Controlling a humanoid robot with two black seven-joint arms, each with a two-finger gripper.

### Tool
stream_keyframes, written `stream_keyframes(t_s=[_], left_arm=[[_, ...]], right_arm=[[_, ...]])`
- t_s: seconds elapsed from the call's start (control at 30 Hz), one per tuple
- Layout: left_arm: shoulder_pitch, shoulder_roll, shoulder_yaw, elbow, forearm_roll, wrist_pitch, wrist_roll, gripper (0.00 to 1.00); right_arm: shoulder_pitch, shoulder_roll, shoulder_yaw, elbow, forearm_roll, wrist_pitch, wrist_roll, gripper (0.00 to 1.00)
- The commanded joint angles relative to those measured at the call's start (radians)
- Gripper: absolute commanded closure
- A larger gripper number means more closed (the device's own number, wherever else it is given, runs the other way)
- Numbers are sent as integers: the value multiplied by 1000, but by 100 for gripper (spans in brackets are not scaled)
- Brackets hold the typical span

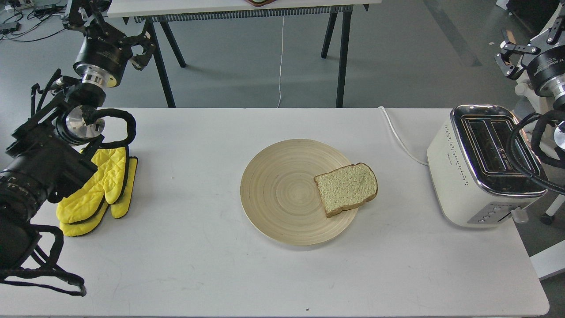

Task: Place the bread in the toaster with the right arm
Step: 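Move the right gripper away from the toaster toward the table edge, then lower the right gripper and reach toward the bread slice on the plate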

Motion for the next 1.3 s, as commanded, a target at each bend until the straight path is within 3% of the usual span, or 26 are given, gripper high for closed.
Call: stream_keyframes(t_s=[0.0,0.23,0.4,0.73,0.93,1.27], left_arm=[[1,-1,4,0,1,0,-1,0],[1,2,1,0,0,0,1,0],[1,0,1,0,0,0,1,0],[1,0,1,0,0,0,1,0],[1,0,-1,0,0,0,1,0],[1,0,2,0,0,0,-1,0]], right_arm=[[0,0,3,0,0,-2,1,1],[5,-23,0,20,-8,1,0,1],[3,-110,-15,170,-57,-20,0,1],[-26,-277,-256,635,-273,-354,3,2],[-59,-258,-390,701,-463,-459,7,2],[-184,-110,-552,669,-705,-571,4,2]])
